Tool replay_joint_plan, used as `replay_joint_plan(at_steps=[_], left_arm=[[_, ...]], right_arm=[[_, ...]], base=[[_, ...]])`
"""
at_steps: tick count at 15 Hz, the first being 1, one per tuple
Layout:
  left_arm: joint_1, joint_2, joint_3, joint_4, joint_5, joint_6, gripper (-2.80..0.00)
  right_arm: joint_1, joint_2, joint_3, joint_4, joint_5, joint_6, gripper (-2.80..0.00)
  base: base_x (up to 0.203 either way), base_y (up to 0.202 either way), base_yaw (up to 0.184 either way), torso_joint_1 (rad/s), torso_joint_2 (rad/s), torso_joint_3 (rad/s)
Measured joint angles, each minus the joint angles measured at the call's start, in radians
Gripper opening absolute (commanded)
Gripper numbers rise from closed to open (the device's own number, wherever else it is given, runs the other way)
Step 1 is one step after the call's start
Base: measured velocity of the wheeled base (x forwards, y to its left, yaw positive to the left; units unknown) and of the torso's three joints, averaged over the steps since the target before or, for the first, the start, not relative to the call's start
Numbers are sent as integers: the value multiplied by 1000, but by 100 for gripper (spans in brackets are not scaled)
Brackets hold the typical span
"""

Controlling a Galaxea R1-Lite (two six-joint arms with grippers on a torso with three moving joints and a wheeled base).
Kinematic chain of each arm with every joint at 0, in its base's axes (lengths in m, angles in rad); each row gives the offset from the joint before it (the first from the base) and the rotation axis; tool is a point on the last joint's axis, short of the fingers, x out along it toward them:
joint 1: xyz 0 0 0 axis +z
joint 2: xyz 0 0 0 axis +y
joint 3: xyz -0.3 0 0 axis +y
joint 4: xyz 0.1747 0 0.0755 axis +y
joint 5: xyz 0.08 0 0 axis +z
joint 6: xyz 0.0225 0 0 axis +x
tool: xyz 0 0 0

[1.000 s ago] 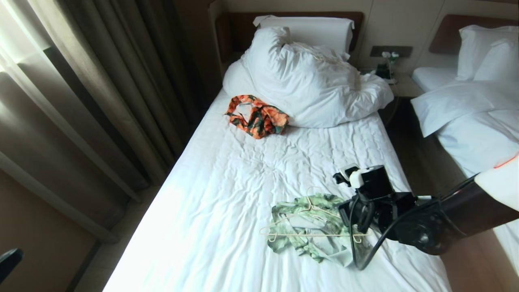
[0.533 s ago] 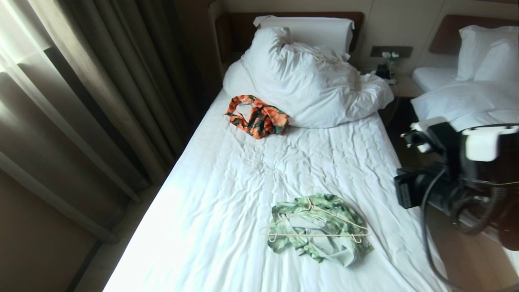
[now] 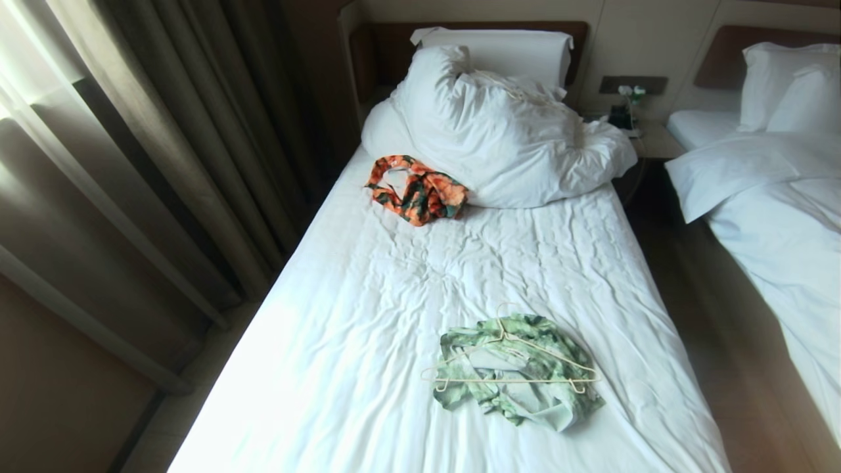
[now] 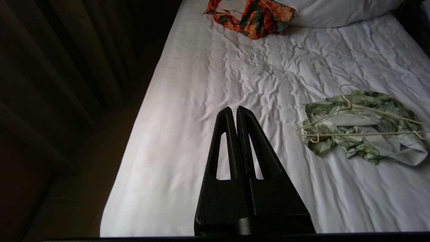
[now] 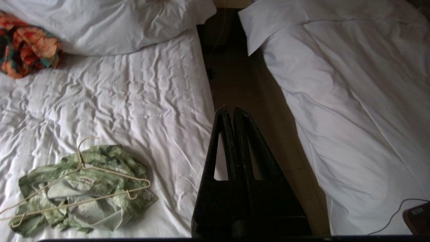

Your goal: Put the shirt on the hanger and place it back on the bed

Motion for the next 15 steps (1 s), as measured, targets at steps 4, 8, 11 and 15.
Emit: replay_joint_plan(at_steps=[4,8,11,15], left_arm=[[0,-2,43,7,1,39,-280],[0,-3,46,7,2,35,-280],[0,-3,46,7,2,36,-280],[0,-4,46,8,2,35,-280]], right_arm=[[-165,-233,-48,122,140,4,-280],[-262,-420,51,236,290,45,-280],[-300,-547,176,253,354,88,-280],[-297,-706,441,202,546,123,-280]], base=[[0,0,0,0,0,0],[0,0,0,0,0,0],[0,0,0,0,0,0],[0,0,0,0,0,0]])
